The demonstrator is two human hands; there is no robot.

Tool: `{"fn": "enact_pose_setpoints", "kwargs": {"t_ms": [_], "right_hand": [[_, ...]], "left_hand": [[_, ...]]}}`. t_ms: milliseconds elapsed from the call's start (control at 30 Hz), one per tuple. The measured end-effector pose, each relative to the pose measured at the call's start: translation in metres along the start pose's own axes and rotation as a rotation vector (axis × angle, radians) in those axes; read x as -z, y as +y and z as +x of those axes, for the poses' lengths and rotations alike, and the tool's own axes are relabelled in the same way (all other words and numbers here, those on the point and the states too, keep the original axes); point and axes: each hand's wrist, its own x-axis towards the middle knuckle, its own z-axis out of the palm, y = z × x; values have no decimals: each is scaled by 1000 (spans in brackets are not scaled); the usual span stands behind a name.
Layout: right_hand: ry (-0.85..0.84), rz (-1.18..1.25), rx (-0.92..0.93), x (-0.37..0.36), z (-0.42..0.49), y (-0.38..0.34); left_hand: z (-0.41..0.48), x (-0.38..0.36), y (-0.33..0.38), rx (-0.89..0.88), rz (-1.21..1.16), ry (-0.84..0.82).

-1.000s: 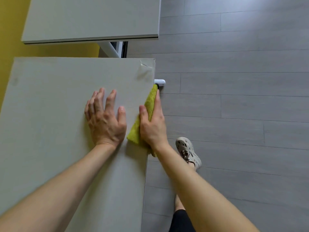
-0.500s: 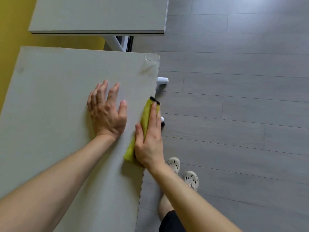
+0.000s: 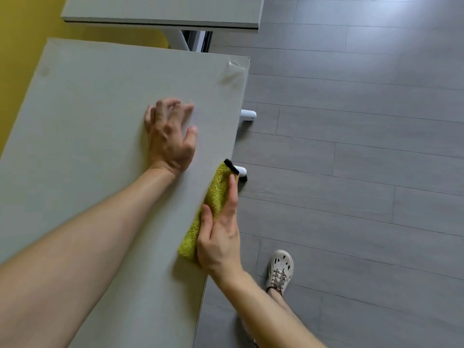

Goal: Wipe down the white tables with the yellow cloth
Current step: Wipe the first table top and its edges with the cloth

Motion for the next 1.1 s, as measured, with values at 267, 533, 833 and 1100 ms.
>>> {"fn": "enact_pose_setpoints", "kwargs": {"t_ms": [267,533,833,1100], "right_hand": [[28,-28,2,7,97,-14],[6,24,21,-8,-113,23],[-55,25,25,2,-16,15],[-114,99,72,2,-150,46]], "left_hand": [[-144,47,-19,-224,42,-153],[-309,70,-28,-227,106,-182],[-318,60,-30,-209,70,-55],[-317,58,-33,-215,73,-50]]}}
